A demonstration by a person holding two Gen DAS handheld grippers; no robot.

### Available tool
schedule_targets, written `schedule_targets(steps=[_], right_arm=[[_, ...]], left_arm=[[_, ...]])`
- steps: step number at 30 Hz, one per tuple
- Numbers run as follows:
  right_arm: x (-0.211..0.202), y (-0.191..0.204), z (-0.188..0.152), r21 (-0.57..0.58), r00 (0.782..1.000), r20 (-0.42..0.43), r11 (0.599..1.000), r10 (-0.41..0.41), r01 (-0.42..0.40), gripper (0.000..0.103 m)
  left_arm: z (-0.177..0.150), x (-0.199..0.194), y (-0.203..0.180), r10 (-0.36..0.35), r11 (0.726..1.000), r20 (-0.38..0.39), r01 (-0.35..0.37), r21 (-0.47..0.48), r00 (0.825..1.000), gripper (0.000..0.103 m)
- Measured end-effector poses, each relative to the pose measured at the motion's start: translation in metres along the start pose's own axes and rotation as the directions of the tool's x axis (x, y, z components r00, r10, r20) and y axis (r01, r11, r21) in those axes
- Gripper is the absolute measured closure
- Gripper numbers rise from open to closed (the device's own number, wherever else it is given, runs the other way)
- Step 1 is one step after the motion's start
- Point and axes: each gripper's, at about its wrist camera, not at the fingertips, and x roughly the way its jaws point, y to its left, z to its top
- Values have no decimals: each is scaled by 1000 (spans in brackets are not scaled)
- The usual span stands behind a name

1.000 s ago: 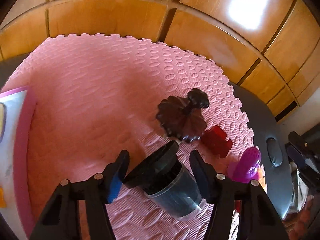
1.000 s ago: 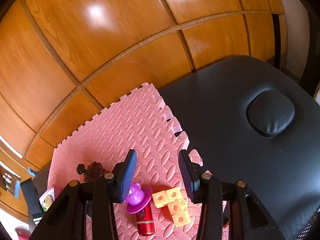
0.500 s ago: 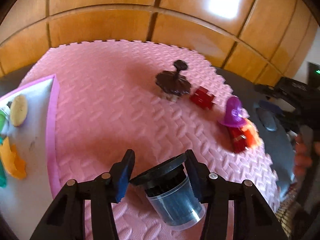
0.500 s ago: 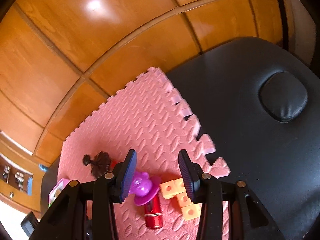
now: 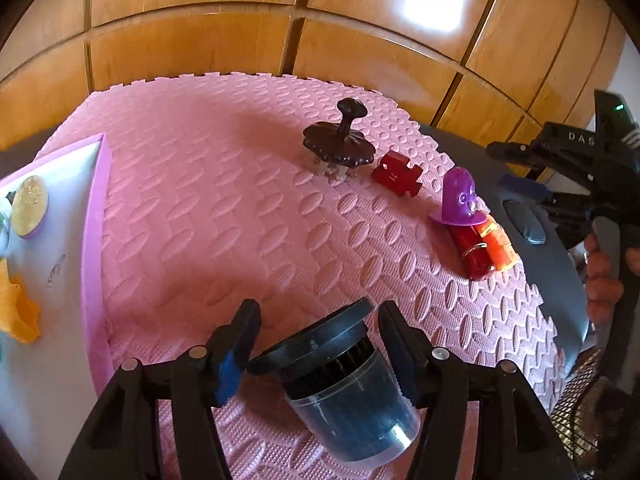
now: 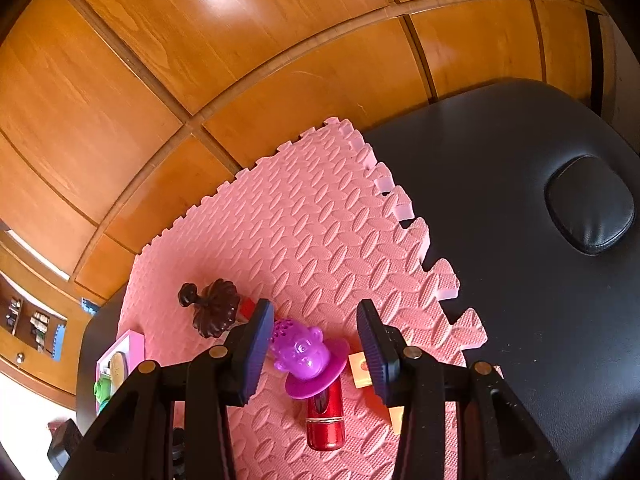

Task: Organize rigid objects
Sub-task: 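Lift the jar with the left gripper while the right gripper grasps the purple cup-and-saucer toy, then carry the jar into the tray and open the left gripper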

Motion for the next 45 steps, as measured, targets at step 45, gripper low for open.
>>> schedule_targets(steps=[45], right_arm=[[46,78,-51,-447,987,-154,887,51,-116,71]], left_arm=[[-17,-13,-9,76,995,68,-80,52,995,46]])
